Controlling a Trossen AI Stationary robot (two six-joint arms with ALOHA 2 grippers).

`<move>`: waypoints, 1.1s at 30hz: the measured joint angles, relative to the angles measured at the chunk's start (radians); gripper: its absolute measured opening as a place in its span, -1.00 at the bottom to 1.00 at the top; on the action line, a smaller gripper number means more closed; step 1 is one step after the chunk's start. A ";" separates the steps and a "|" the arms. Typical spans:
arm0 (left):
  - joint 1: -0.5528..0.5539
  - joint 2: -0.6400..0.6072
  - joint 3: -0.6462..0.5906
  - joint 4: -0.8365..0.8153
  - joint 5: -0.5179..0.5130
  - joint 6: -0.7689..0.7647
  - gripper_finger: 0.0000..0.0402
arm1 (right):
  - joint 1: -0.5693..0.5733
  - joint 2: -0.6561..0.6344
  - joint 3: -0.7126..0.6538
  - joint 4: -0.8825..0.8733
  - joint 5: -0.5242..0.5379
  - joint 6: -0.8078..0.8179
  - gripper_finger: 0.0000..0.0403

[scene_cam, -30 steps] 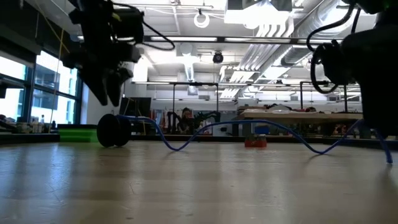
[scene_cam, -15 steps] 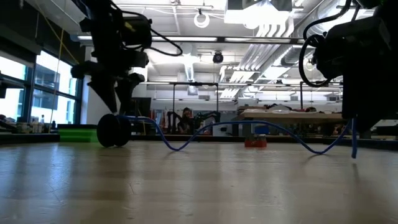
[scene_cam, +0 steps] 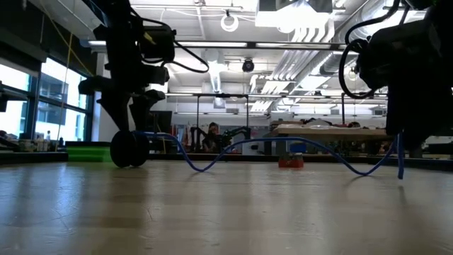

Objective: Coil cords
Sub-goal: Coil the blue wire onto a spool

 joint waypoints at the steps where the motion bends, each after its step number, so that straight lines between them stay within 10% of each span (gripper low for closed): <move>1: 0.000 0.000 0.000 0.000 0.000 0.005 0.04 | 0.000 0.000 0.000 0.000 0.006 0.000 -0.03; 33: 0.000 0.047 -0.001 0.008 0.045 -0.056 -0.31 | 0.000 0.000 0.000 0.014 0.011 0.000 -0.03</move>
